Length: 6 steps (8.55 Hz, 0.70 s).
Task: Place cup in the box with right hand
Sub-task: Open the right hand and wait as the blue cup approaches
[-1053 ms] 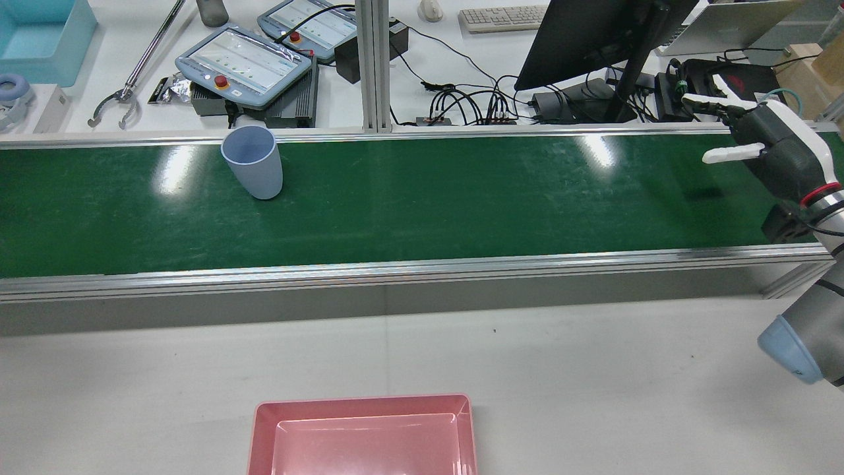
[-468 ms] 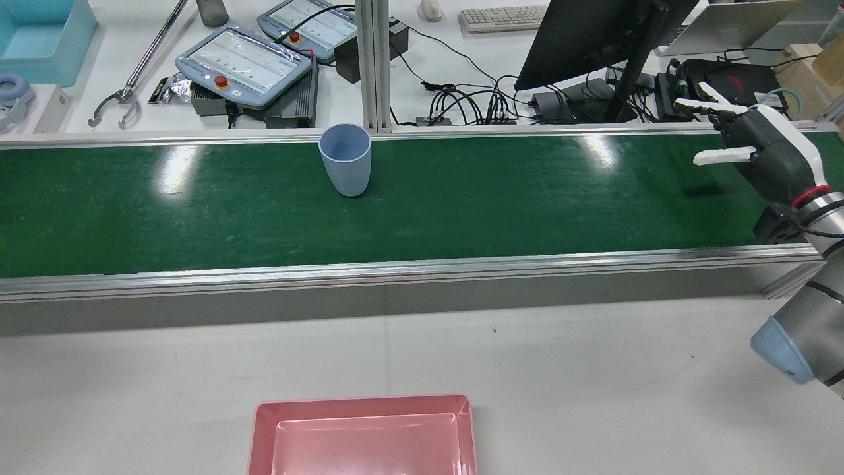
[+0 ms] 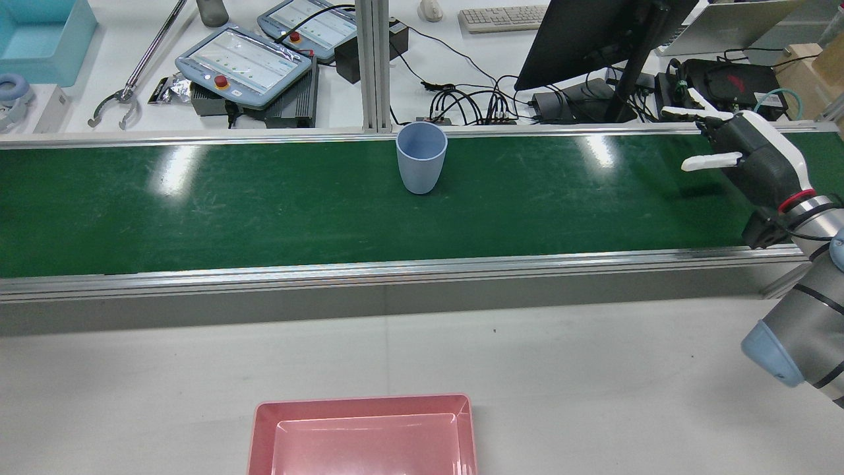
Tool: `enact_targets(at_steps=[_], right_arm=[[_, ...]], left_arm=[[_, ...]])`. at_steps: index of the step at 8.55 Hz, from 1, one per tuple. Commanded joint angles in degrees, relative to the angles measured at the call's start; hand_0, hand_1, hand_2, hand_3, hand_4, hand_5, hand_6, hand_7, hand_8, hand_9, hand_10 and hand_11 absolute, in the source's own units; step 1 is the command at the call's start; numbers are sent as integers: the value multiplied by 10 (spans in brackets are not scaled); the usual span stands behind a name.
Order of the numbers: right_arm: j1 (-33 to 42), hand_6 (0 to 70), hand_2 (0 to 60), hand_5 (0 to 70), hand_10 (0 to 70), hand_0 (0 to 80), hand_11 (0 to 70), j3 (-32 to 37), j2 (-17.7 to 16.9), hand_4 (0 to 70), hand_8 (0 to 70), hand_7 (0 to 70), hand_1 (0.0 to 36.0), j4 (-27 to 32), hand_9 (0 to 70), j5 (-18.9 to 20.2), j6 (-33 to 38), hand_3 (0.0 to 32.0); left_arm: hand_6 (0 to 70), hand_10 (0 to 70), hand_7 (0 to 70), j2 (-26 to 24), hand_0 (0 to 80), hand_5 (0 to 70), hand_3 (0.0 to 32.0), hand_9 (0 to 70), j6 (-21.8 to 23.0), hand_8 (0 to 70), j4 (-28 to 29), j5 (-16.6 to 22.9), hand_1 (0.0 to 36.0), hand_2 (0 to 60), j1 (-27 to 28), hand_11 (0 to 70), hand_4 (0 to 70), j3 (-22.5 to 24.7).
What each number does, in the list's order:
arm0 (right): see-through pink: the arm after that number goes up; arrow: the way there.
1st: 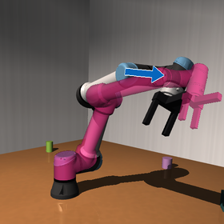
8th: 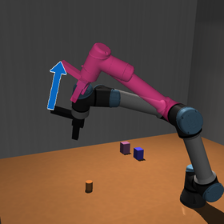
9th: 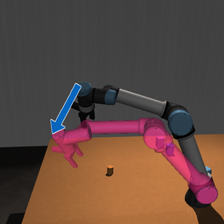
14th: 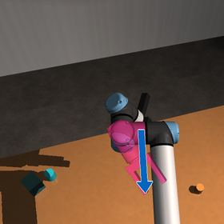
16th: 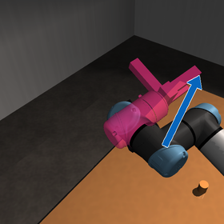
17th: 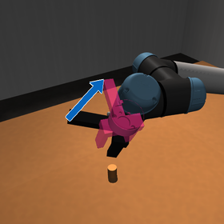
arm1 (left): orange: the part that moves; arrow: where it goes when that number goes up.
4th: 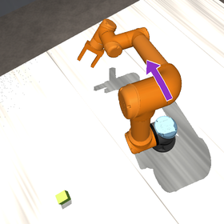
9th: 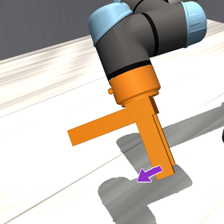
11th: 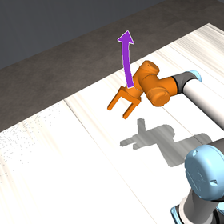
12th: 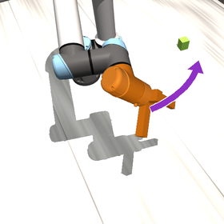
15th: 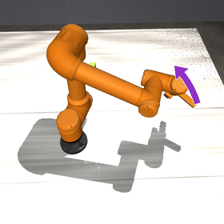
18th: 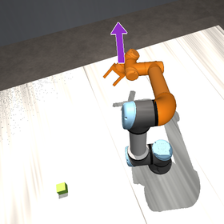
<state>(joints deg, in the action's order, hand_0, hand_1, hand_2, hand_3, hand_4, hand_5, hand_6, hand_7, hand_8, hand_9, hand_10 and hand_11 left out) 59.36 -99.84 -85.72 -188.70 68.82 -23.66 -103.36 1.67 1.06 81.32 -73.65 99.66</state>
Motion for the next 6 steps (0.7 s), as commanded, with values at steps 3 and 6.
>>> enact_targets(at_steps=[3, 6], right_arm=[[-5, 21, 0, 31, 0, 484, 0, -9, 0, 128, 0, 49, 92, 0, 0, -1, 0, 0], [-6, 20, 0, 31, 0, 482, 0, -11, 0, 127, 0, 49, 93, -1, 0, -1, 1, 0]], left_arm=[[0, 0, 0, 0, 0, 0, 0, 0, 0, 0, 0, 0, 0, 0, 0, 0, 0, 0], [0, 0, 0, 0, 0, 0, 0, 0, 0, 0, 0, 0, 0, 0, 1, 0, 0, 0]])
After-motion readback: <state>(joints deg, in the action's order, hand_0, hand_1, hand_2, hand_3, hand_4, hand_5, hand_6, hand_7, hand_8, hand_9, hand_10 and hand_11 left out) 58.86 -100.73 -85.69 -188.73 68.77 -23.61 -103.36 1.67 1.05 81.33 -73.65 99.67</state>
